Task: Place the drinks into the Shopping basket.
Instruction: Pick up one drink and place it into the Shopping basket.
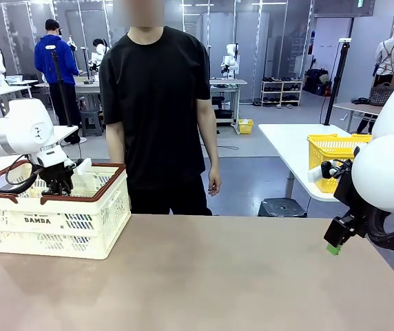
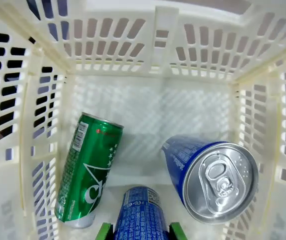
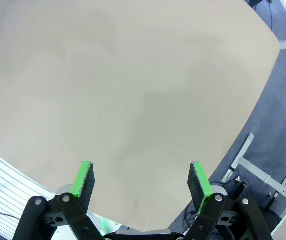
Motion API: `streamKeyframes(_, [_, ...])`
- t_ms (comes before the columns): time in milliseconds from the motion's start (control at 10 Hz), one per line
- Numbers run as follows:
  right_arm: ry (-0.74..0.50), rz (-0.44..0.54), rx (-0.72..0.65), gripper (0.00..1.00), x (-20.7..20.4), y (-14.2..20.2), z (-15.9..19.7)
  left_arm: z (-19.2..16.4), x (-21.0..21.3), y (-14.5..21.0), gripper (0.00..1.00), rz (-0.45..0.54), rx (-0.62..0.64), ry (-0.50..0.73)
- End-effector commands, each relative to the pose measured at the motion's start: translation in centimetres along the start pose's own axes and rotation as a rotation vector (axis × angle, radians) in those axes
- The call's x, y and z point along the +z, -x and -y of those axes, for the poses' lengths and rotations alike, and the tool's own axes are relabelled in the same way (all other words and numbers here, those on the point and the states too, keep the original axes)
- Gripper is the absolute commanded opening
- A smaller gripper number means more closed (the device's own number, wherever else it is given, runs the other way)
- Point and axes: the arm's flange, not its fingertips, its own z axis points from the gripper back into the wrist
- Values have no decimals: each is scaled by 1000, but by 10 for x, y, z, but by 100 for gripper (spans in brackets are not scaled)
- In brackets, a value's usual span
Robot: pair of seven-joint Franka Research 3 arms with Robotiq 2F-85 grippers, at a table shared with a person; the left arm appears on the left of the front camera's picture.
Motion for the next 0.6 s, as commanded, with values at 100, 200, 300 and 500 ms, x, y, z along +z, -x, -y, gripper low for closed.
streamKeyframes(100, [-2, -2, 1, 94, 0, 0, 0, 0, -12, 1, 58, 9, -12, -7])
streamKeyframes(200, [-2, -2, 1, 94, 0, 0, 0, -1, -17, -1, 58, 13, -16, 0])
streamKeyframes(300, [-2, -2, 1, 94, 0, 0, 0, 0, -19, -1, 58, 15, -9, 3])
streamKeyframes(500, [-2, -2, 1, 94, 0, 0, 0, 2, -22, -1, 58, -7, -20, 16])
